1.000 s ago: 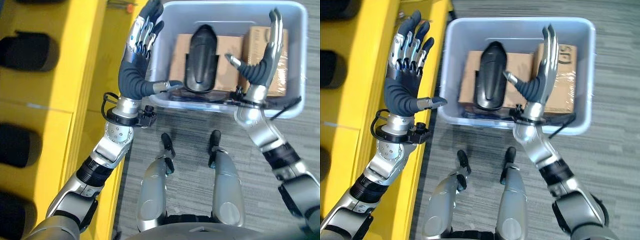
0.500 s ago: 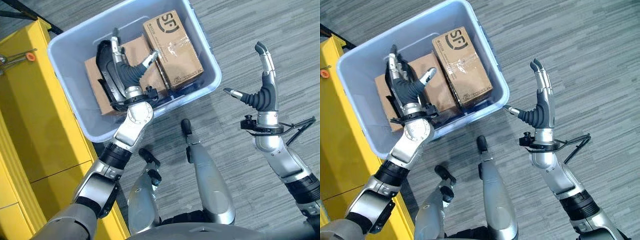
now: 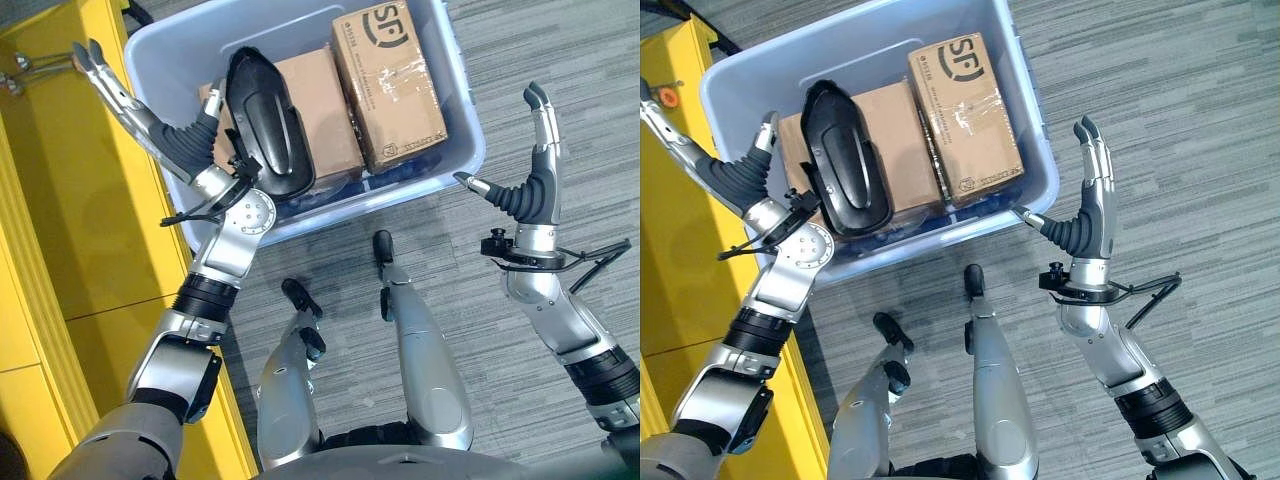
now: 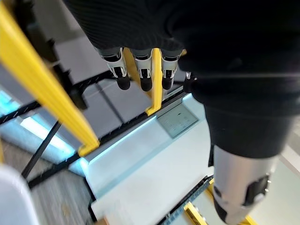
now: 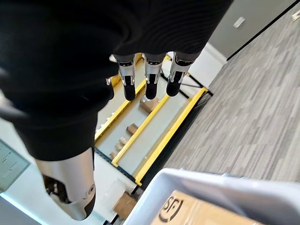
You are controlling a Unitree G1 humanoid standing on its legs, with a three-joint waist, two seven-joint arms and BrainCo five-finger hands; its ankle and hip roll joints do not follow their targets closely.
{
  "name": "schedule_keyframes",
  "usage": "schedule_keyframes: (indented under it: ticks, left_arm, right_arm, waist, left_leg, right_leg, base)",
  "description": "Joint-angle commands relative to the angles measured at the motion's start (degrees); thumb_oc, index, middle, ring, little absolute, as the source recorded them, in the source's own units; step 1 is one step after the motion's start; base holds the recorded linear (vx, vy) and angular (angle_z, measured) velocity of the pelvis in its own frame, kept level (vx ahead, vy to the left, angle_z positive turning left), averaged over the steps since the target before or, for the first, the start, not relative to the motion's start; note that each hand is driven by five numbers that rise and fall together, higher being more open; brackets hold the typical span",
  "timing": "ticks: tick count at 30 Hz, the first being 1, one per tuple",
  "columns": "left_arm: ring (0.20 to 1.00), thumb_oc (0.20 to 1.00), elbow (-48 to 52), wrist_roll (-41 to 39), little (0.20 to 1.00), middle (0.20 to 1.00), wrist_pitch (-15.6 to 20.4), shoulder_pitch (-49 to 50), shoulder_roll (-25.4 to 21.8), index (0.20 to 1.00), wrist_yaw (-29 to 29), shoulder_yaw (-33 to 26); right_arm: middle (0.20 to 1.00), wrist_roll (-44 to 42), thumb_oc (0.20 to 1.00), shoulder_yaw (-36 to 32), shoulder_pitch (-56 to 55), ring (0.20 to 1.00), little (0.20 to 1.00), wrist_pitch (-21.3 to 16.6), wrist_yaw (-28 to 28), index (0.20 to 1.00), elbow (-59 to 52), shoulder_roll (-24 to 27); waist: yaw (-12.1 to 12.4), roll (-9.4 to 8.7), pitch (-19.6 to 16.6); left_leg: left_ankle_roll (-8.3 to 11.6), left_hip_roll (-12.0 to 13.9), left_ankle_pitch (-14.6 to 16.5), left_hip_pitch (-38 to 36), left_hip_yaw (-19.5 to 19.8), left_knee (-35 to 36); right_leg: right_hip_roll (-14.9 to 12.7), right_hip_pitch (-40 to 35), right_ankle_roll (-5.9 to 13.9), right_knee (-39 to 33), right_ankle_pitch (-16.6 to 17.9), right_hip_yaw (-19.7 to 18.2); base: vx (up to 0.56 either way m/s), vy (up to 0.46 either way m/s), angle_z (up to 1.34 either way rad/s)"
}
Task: Move parts from the plastic box to the shelf.
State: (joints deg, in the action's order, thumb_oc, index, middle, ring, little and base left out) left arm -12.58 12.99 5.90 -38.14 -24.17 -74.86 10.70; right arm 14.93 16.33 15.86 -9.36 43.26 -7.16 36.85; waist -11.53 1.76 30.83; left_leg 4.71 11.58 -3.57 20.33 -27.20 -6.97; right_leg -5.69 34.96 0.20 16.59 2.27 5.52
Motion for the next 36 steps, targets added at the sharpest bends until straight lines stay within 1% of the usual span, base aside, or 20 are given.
schedule_keyframes:
  ticks: [1, 4, 6, 8, 10, 13, 15, 16, 19, 20, 23, 24, 25, 26, 27, 28, 33, 36]
  left_arm:
    - [1.000, 1.000, -0.10, 2.30, 1.000, 1.000, 0.28, -0.27, -3.96, 1.000, 2.55, -0.86]
    - [1.000, 1.000, -0.94, 1.69, 1.000, 1.000, 0.33, 0.09, -4.33, 1.000, 5.05, -0.14]
    - [1.000, 1.000, -2.00, 1.18, 1.000, 1.000, 1.04, 0.03, -4.47, 1.000, 8.63, 0.96]
    - [1.000, 1.000, -2.62, 1.43, 1.000, 1.000, 1.70, -0.47, -4.82, 1.000, 11.01, 2.26]
    - [1.000, 1.000, -2.78, 0.43, 1.000, 1.000, 1.17, -1.09, -4.87, 1.000, 13.07, 3.57]
    - [1.000, 1.000, -3.46, -3.06, 1.000, 1.000, 0.50, -1.39, -4.17, 1.000, 15.01, 5.00]
    - [1.000, 1.000, -4.31, -8.92, 1.000, 1.000, 2.86, -0.97, -2.42, 1.000, 16.87, 5.45]
    - [1.000, 1.000, -4.78, -6.99, 1.000, 1.000, 2.05, -0.64, -1.29, 1.000, 16.27, 5.54]
    - [1.000, 1.000, -6.01, -9.67, 1.000, 1.000, 1.63, 0.17, 0.24, 1.000, 15.87, 6.06]
    - [1.000, 1.000, -6.55, -11.46, 1.000, 1.000, 2.07, 1.30, 1.82, 1.000, 15.47, 5.94]
    - [1.000, 1.000, -7.88, -11.03, 1.000, 1.000, 2.13, 2.40, 3.30, 1.000, 15.12, 5.59]
    - [1.000, 1.000, -8.37, -12.16, 1.000, 1.000, 1.81, 2.94, 4.13, 1.000, 14.35, 5.50]
    - [1.000, 1.000, -8.61, -12.80, 1.000, 1.000, 0.69, 3.23, 4.42, 1.000, 12.51, 5.37]
    - [1.000, 1.000, -8.60, -12.89, 1.000, 1.000, 0.50, 3.28, 4.48, 1.000, 12.20, 5.39]
    - [1.000, 1.000, -9.81, -14.15, 1.000, 1.000, 0.85, 3.83, 5.18, 1.000, 9.65, 4.66]
    - [1.000, 1.000, -10.71, -13.51, 1.000, 1.000, 1.00, 3.88, 5.73, 1.000, 8.76, 4.10]
    - [1.000, 1.000, -11.97, -13.19, 1.000, 1.000, -0.18, 3.31, 5.84, 1.000, 9.71, 3.93]
    - [1.000, 1.000, -13.42, -14.82, 1.000, 1.000, -0.53, 2.46, 6.01, 1.000, 8.81, 3.76]
  right_arm:
    - [1.000, 1.14, 1.000, -1.09, 0.33, 1.000, 1.000, -0.40, 2.28, 1.000, -1.55, -2.48]
    - [1.000, 0.53, 1.000, -1.15, 0.67, 1.000, 1.000, 0.17, 1.47, 1.000, -1.11, -2.24]
    - [1.000, 0.00, 1.000, -1.15, 1.00, 1.000, 1.000, 0.75, 0.96, 1.000, -0.72, -2.21]
    - [1.000, -0.19, 1.000, -1.27, 1.13, 1.000, 1.000, 0.74, 0.71, 1.000, -0.37, -2.15]
    - [1.000, -0.62, 1.000, -1.71, 1.05, 1.000, 1.000, 0.77, 0.39, 1.000, -0.27, -1.83]
    - [1.000, -1.07, 1.000, -2.12, 0.82, 1.000, 1.000, 0.81, -0.15, 1.000, -0.16, -1.72]
    - [1.000, -0.96, 1.000, -2.04, 0.59, 1.000, 1.000, 0.89, -0.13, 1.000, -0.08, -1.82]
    - [1.000, -0.78, 1.000, -2.05, 0.49, 1.000, 1.000, 0.71, -0.01, 1.000, 0.16, -2.09]
    - [1.000, -1.19, 1.000, -2.15, 0.55, 1.000, 1.000, 0.59, 0.09, 1.000, 0.43, -2.45]
    - [1.000, -1.57, 1.000, -2.26, 0.68, 1.000, 1.000, 1.02, -0.13, 1.000, 0.52, -2.75]
    - [1.000, -1.77, 1.000, -2.53, 0.67, 1.000, 1.000, 1.50, -0.36, 1.000, 0.64, -2.93]
    - [1.000, -2.44, 1.000, -2.62, 0.56, 1.000, 1.000, 1.45, -0.17, 1.000, 0.88, -2.75]
    - [1.000, -2.49, 1.000, -2.71, 0.49, 1.000, 1.000, 1.45, -0.17, 1.000, 0.97, -2.60]
    - [1.000, -2.52, 1.000, -2.73, 0.47, 1.000, 1.000, 1.47, -0.19, 1.000, 1.00, -2.57]
    - [1.000, -2.68, 1.000, -2.71, 0.57, 1.000, 1.000, 1.56, 0.12, 1.000, 1.48, -2.65]
    - [1.000, -3.30, 1.000, -2.24, 0.79, 1.000, 1.000, 1.73, 0.74, 1.000, 1.97, -2.87]
    - [1.000, -4.26, 1.000, -2.39, 1.60, 1.000, 1.000, 2.57, 1.08, 1.000, 2.02, -2.80]
    - [1.000, -4.80, 1.000, -2.55, 1.99, 1.000, 1.000, 3.14, 0.84, 1.000, 2.20, -2.57]
  waist:
    - [-0.48, -3.97, -1.04]
    - [-0.26, -3.96, -1.04]
    - [-0.19, -4.00, -1.04]
    - [-0.29, -4.11, -1.04]
    - [-0.38, -4.14, -1.04]
    - [-0.47, -4.28, -1.04]
    - [-0.36, -4.46, -1.04]
    - [-0.40, -4.51, -1.04]
    - [-0.31, -4.95, -1.04]
    - [-0.15, -5.36, -1.04]
    - [-0.04, -5.68, -1.04]
    - [0.03, -5.93, -1.04]
    - [0.09, -6.02, -1.04]
    - [0.10, -6.01, -1.04]
    - [0.23, -6.21, -1.04]
    - [0.30, -6.47, -1.04]
    - [0.32, -6.93, -1.04]
    - [0.11, -7.04, -1.04]
  left_leg:
    - [0.72, 2.38, 6.46, 6.26, 4.33, -9.05]
    - [0.59, 2.23, 6.69, 7.05, 4.53, -9.54]
    - [0.33, 2.04, 7.02, 7.84, 4.59, -10.15]
    - [0.11, 1.98, 7.29, 8.73, 4.50, -10.83]
    - [-0.18, 1.73, 7.63, 9.72, 4.40, -11.52]
    - [-0.48, 1.36, 7.88, 10.53, 4.29, -12.03]
    - [-0.68, 1.14, 8.03, 11.34, 4.37, -12.46]
    - [-0.84, 0.96, 8.25, 11.65, 4.49, -12.71]
    - [-0.82, 1.04, 8.48, 12.42, 4.67, -13.36]
    - [-0.70, 1.22, 8.55, 12.97, 4.79, -13.71]
    - [-0.64, 1.40, 8.54, 13.44, 4.81, -13.90]
    - [-0.54, 1.59, 8.50, 13.86, 4.83, -14.13]
    - [-0.47, 1.63, 8.49, 13.97, 4.87, -14.19]
    - [-0.46, 1.64, 8.49, 13.98, 4.89, -14.21]
    - [-0.36, 1.72, 8.54, 14.24, 4.96, -14.40]
    - [-0.30, 1.92, 8.65, 14.69, 5.00, -14.67]
    - [-0.08, 2.29, 8.52, 15.61, 5.03, -14.92]
    - [0.08, 2.53, 8.49, 16.19, 4.93, -15.21]
  right_leg:
    - [-4.68, -1.56, 5.25, 1.42, -6.47, 3.63]
    - [-4.91, -1.03, 5.38, 1.50, -6.33, 3.60]
    - [-5.13, -0.49, 5.56, 1.50, -6.06, 3.48]
    - [-5.28, 0.17, 5.68, 1.55, -5.75, 3.26]
    - [-5.34, 0.99, 5.83, 1.79, -5.54, 2.92]
    - [-5.41, 1.73, 6.18, 2.12, -5.26, 2.60]
    - [-5.39, 2.22, 6.32, 2.19, -5.09, 2.62]
    - [-5.22, 2.45, 6.39, 2.33, -5.16, 2.44]
    - [-5.02, 2.77, 6.50, 2.30, -4.96, 2.56]
    - [-4.99, 2.89, 6.55, 2.09, -4.85, 2.82]
    - [-4.93, 3.07, 6.56, 2.01, -4.75, 3.04]
    - [-4.87, 3.37, 6.54, 2.05, -4.71, 3.20]
    - [-4.86, 3.38, 6.54, 2.01, -4.70, 3.33]
    - [-4.86, 3.38, 6.54, 2.01, -4.71, 3.35]
    - [-4.77, 3.53, 6.53, 2.16, -4.79, 3.44]
    - [-4.66, 3.84, 6.56, 2.35, -4.92, 3.57]
    - [-4.57, 4.65, 6.53, 2.55, -4.78, 3.97]
    - [-4.39, 5.34, 6.45, 2.89, -4.81, 3.94]
  base:
    - [-0.02, 0.051, 0.11]
    - [-0.02, 0.057, 0.07]
    - [-0.02, 0.094, 0.02]
    - [-0.03, 0.109, 0.02]
    - [-0.02, 0.115, 0.04]
    - [-0.01, 0.067, 0.02]
    - [-0.02, 0.039, -0.01]
    - [0.00, 0.000, 0.00]
    - [-0.01, -0.017, 0.02]
    - [0.00, 0.000, 0.00]
    - [-0.01, -0.020, -0.01]
    - [-0.01, -0.038, 0.02]
    - [0.00, 0.000, 0.00]
    - [0.00, 0.000, 0.00]
    - [0.01, -0.043, -0.02]
    - [0.01, -0.049, -0.03]
    - [0.00, -0.034, -0.01]
    - [0.00, -0.006, 0.03]
